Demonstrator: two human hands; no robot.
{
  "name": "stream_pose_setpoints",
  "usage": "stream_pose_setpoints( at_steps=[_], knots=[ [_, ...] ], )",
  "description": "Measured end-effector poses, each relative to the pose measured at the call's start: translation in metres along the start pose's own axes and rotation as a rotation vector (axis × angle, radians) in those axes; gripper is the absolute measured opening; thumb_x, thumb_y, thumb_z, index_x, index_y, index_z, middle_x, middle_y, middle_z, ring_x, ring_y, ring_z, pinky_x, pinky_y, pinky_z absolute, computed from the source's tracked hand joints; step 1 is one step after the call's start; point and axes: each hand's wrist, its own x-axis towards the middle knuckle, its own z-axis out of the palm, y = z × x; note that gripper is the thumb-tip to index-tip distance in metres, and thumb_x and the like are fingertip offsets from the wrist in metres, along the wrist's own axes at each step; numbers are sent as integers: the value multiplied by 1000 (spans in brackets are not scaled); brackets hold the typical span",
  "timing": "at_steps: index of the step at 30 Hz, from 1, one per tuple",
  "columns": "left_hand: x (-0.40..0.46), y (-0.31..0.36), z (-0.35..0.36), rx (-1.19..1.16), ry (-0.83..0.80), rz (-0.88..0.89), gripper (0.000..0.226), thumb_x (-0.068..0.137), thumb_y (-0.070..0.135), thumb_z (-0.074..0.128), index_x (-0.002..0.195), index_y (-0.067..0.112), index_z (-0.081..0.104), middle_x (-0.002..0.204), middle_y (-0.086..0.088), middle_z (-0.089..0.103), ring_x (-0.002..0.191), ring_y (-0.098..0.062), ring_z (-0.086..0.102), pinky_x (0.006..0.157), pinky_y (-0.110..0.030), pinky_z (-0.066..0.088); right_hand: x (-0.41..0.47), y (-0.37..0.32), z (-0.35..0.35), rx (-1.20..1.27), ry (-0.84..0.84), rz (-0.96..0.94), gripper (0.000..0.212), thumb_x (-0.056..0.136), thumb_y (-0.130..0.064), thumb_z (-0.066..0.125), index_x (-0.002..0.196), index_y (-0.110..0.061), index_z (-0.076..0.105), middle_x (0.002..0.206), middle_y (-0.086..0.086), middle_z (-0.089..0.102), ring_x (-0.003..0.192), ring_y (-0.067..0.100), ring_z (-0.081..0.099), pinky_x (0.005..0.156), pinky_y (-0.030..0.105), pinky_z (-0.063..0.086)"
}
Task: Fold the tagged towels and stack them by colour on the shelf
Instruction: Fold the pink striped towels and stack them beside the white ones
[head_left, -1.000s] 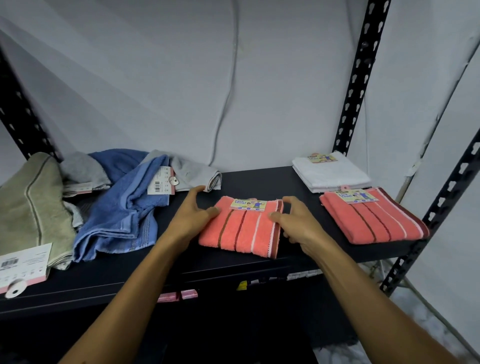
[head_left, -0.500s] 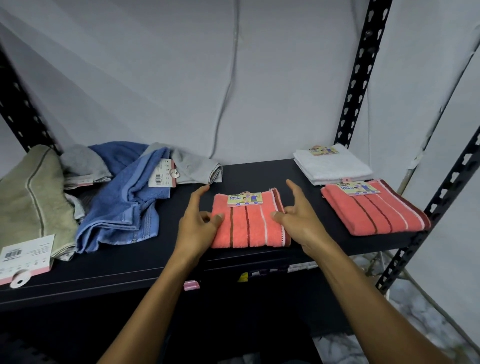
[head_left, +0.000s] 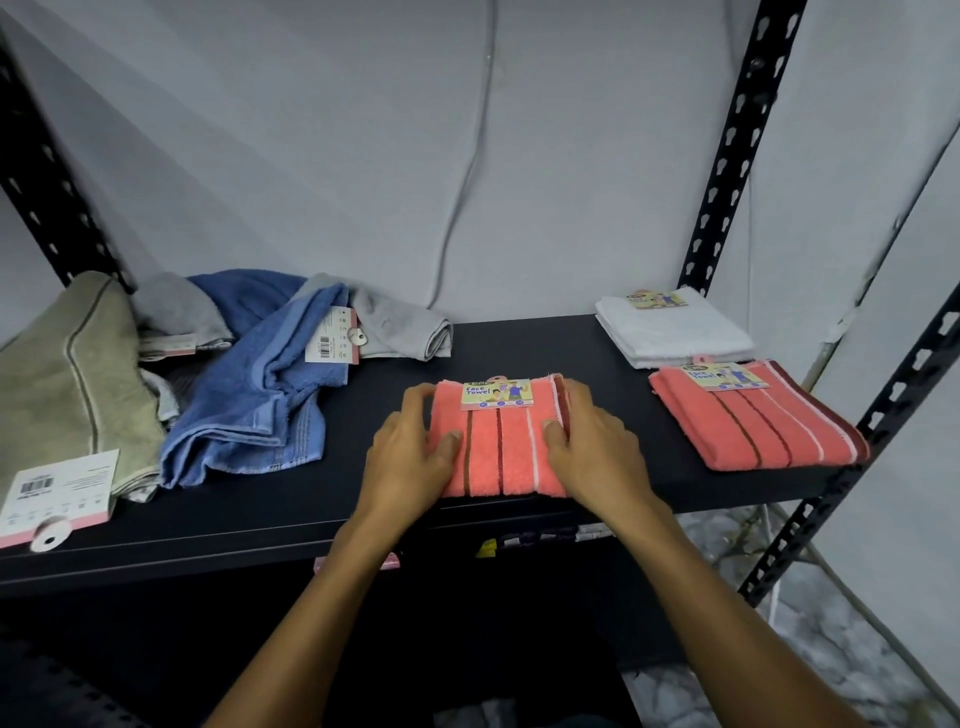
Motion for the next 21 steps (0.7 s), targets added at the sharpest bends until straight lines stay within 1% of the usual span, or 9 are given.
stream_pose_setpoints(
  at_steps=[3,6,8,10,12,14,16,17,21],
  knots=[
    [3,7,-6,179,55,-33,58,95,48,52,144,27,30,113,-9,54,104,-30,55,86,-43,41,5,-10,-15,-103,73,38,57,100,-45,44,148,-17,29,133,11,52,119,32,50,89,43,44],
    [11,22,-4,225,113,87,48,100,39,46,144,22,38,131,-10,50,118,-32,50,89,-43,42,13,-26,-15,-82,177,-120,53,102,-39,42,144,-8,38,139,13,49,128,31,43,97,45,40],
    [20,26,2,248,11,221,45,101,30,43,144,18,42,143,-7,46,131,-26,41,100,-44,41,20,-30,-1,-118,103,-211,43,102,-30,40,136,-3,45,134,11,51,128,29,43,98,44,39],
    [26,23,7,282,-187,261,46,104,31,37,148,17,36,153,-2,36,141,-19,29,110,-49,33,25,-25,14,-218,-16,-219,40,102,-27,35,132,-3,46,134,9,49,127,27,41,101,42,38],
    [26,17,9,330,-382,209,53,106,38,26,155,18,21,162,1,18,149,-13,12,118,-52,21,24,-17,22,-266,-102,-192,44,103,-30,30,137,-4,41,143,9,41,134,24,33,107,42,34],
    [24,13,10,394,-475,154,60,105,43,19,157,18,4,165,4,-3,151,-10,-6,122,-48,7,21,-11,25,-264,-160,-179,55,104,-37,25,148,-4,26,158,9,22,147,22,15,117,47,23],
    [21,12,9,435,-495,134,63,104,46,16,157,19,-5,164,4,-14,149,-10,-15,122,-46,0,18,-8,27,-259,-231,-148,65,104,-44,20,155,-6,8,164,5,1,151,18,-4,121,48,10],
    [19,12,8,440,-496,126,63,104,47,16,156,20,-7,163,3,-17,149,-10,-17,122,-45,-2,18,-9,28,-261,-252,-137,67,103,-46,18,156,-7,2,165,4,-5,151,17,-9,122,47,6],
    [18,11,9,458,-512,87,65,103,50,13,155,21,-12,162,0,-23,148,-11,-20,122,-44,-6,18,-8,28,-245,-279,-119,70,103,-49,18,156,-9,-5,164,2,-13,150,15,-14,123,46,2]
  ],
)
